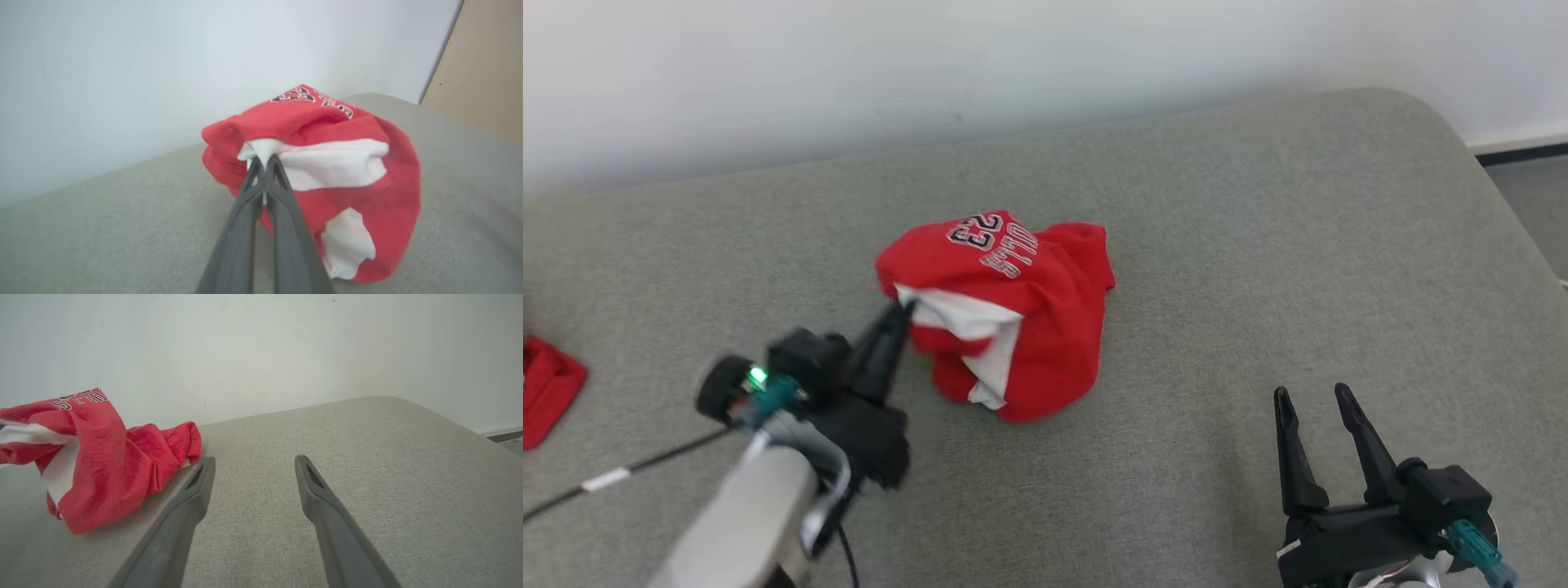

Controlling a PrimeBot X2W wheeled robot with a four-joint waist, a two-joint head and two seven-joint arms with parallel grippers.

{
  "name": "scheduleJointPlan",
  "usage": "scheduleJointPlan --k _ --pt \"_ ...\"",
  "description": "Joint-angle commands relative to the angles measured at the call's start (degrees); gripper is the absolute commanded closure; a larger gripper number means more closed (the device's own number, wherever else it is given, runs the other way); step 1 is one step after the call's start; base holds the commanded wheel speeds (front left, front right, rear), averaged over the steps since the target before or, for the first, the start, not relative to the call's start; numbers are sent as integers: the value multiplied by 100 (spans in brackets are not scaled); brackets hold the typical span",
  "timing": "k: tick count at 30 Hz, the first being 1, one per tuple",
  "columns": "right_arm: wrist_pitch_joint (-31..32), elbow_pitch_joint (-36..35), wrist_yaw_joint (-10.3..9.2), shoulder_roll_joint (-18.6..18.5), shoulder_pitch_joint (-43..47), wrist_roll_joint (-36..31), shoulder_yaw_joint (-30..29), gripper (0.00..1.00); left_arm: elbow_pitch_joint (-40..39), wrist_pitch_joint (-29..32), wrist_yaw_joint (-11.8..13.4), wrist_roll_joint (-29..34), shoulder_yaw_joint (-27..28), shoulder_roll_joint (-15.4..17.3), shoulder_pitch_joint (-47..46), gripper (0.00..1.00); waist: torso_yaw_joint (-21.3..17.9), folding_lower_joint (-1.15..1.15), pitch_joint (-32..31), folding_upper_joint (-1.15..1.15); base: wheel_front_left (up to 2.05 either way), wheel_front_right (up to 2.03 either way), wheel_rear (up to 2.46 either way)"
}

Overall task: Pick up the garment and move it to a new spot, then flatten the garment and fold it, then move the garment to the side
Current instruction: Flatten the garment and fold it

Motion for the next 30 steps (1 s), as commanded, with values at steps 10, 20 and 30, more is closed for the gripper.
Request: scheduleJointPlan --k 10,20,30 --pt "-5 35 -12 1 281 141 12 0 -1054 138 96 500 652 1218 -865 100 354 -1 -457 -1 0 0 0" --pt "-5 13 -12 1 280 224 26 0 -2130 815 193 438 931 1881 -1148 100 356 -1 -448 -1 0 0 0" --pt "-4 27 -12 1 78 267 121 0 -2056 834 377 180 280 1000 -63 100 134 -1 -179 -1 0 0 0"
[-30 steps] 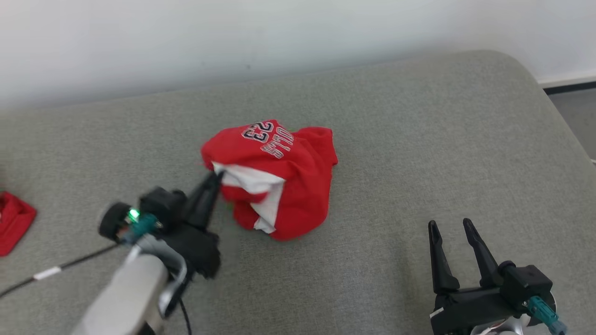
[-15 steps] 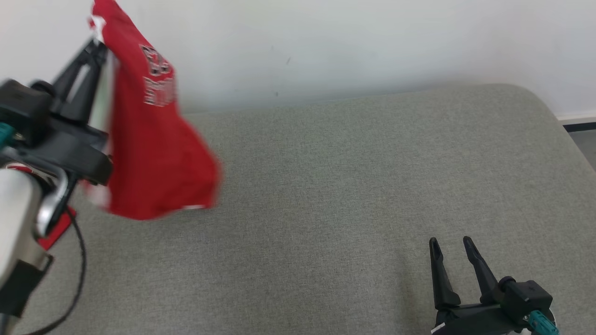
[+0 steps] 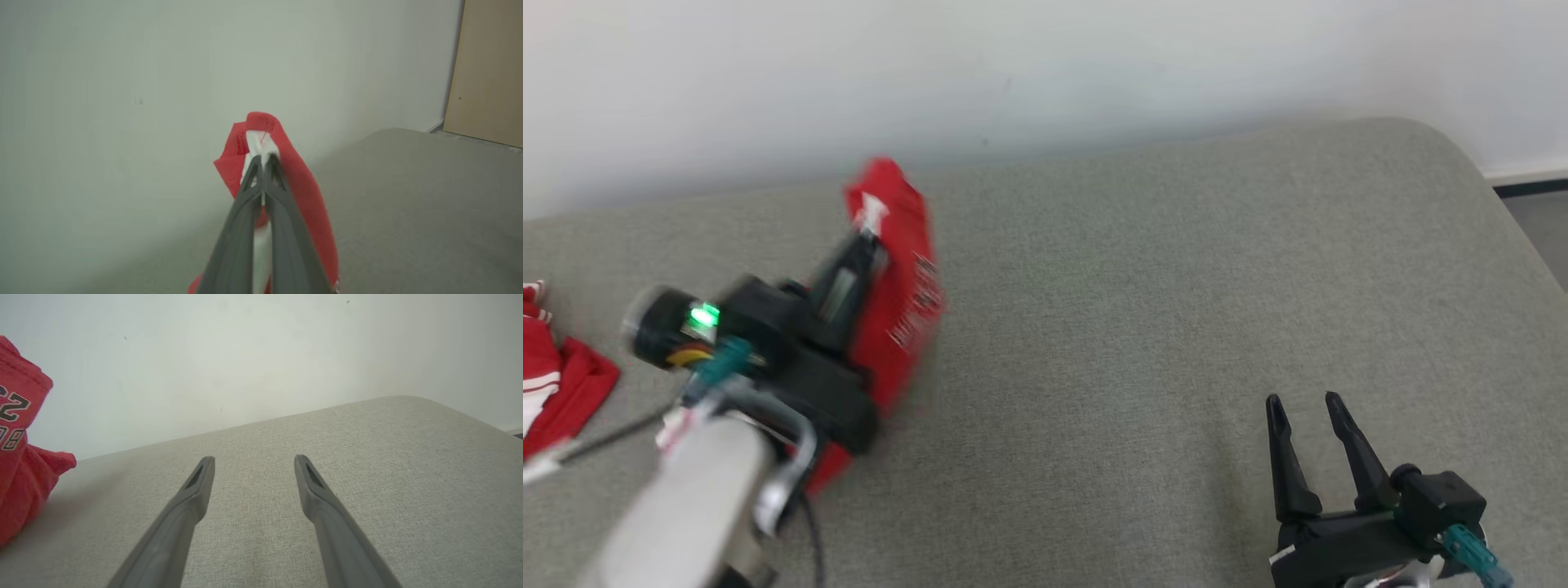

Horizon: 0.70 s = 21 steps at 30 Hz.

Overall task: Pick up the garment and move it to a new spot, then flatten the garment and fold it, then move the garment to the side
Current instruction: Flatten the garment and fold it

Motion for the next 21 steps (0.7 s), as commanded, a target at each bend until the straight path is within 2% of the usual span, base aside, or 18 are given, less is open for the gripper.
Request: scheduleJointPlan --k 1,7,12,17,19,21 --pt "-5 -1 -12 2 -82 8 24 0 137 -73 -21 -28 -148 -213 173 100 -137 1 137 0 0 0 0" --pt "-5 16 -12 0 -236 -55 14 0 940 -369 -179 47 -817 -1036 315 100 -411 1 371 0 0 0 0" --pt "-5 -15 -12 1 -315 -96 -29 0 1559 -591 -294 168 -1326 -1672 22 100 -573 1 536 0 0 0 0" --pt "-5 -50 -12 2 -325 -113 -58 0 2214 -732 -341 202 -1703 -2119 -191 100 -615 1 626 0 0 0 0" --pt "-5 -23 -12 1 -363 -102 -38 0 2566 -786 -369 200 -1946 -2277 -280 0 -605 1 636 0 0 0 0" --pt "-5 -20 -12 1 -407 -72 -17 0 2683 -835 -379 183 -2033 -2329 -308 0 -575 1 616 0 0 0 0"
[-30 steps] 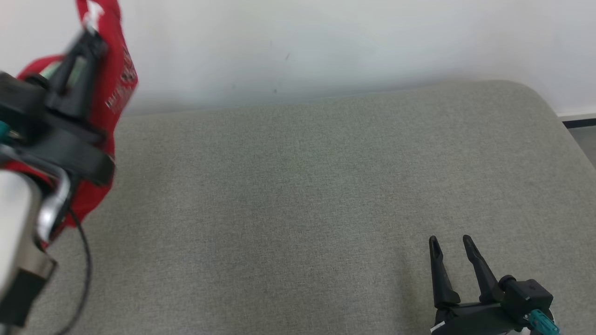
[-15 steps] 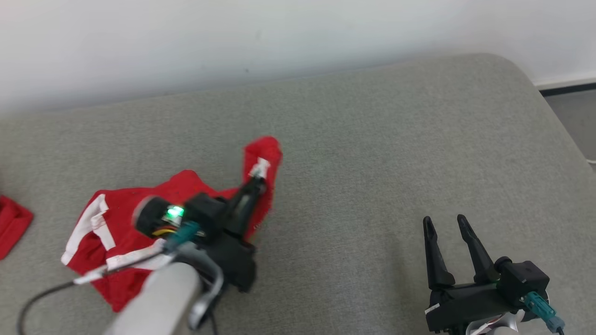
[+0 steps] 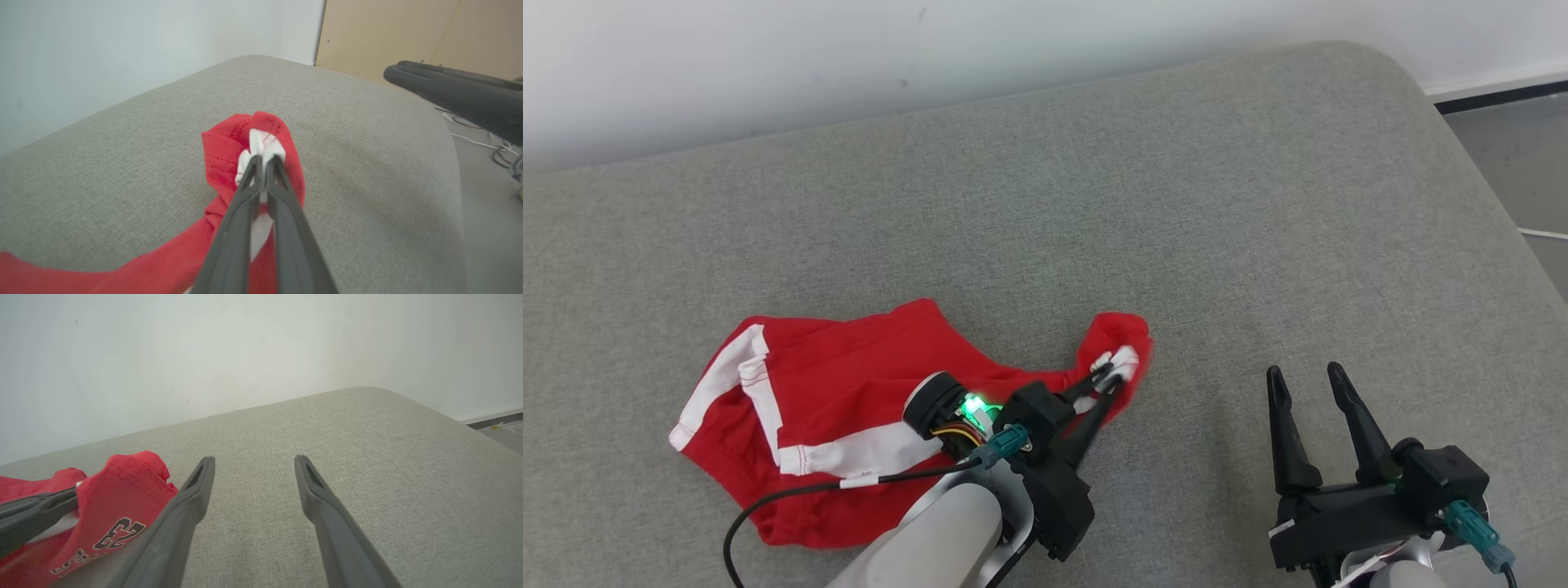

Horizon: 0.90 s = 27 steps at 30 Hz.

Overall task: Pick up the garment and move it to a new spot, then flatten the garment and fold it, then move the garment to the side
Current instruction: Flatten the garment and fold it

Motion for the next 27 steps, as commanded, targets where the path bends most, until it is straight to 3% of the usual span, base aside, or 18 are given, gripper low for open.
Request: scheduleJointPlan --k 1,10,27 --pt "-5 1 -12 0 -86 26 2 0 27 -75 -29 -25 -24 -50 -82 0 62 -1 -40 -1 0 0 0" --pt "-5 68 -12 1 77 -43 -16 0 -531 -101 131 39 467 -13 85 0 468 -1 -421 -1 0 0 0" --pt "-5 163 -13 0 411 -150 -12 0 -2588 -105 890 452 2716 1247 2348 0 1093 -1 -1158 -1 0 0 0"
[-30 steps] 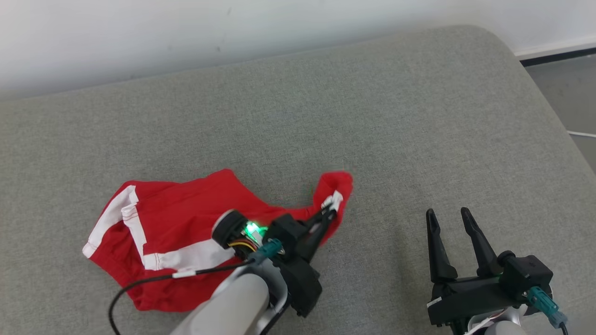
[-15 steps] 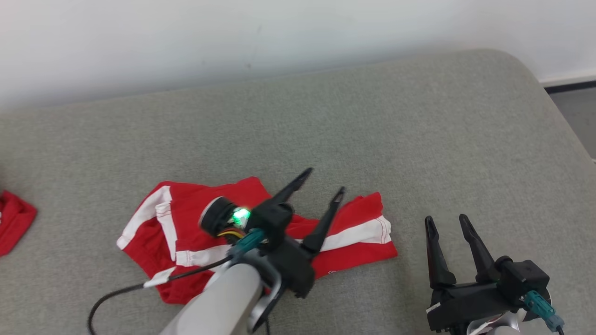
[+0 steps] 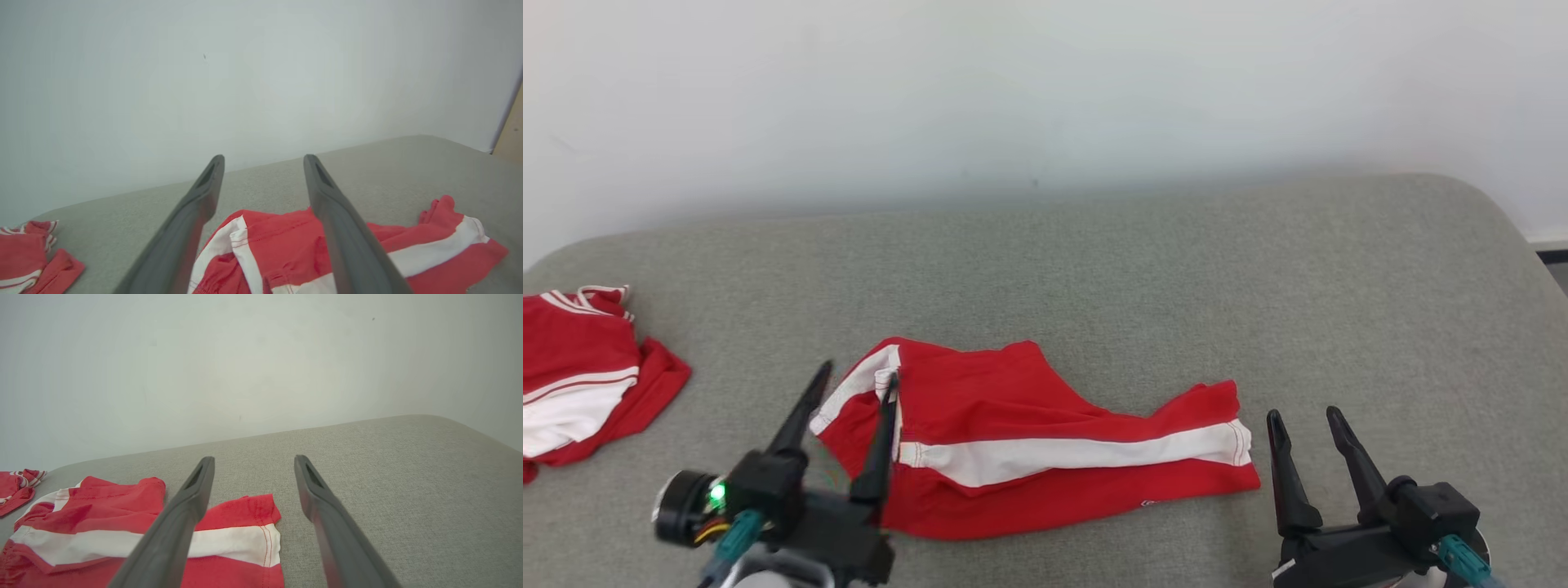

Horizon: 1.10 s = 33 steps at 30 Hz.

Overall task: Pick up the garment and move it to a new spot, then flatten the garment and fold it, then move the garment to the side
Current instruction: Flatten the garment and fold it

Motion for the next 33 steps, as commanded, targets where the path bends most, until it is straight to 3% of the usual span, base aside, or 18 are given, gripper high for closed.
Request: scheduleJointPlan --k 1,8,14,33 --pt "-5 1 -13 -3 89 -57 -7 0 -97 -16 39 53 121 39 209 0 149 1 -141 1 0 0 0" --pt "-5 -19 -13 -40 198 -79 -50 0 -497 -17 118 105 814 31 1014 0 317 1 -214 1 0 0 0" --pt "-5 -45 -13 -70 291 -84 -71 0 -656 -17 14 215 1170 -90 1463 0 415 1 -238 1 0 0 0" --pt "-5 4 -13 -154 442 -108 -120 0 -688 -17 -273 502 1724 -452 2096 0 447 1 -245 1 0 0 0"
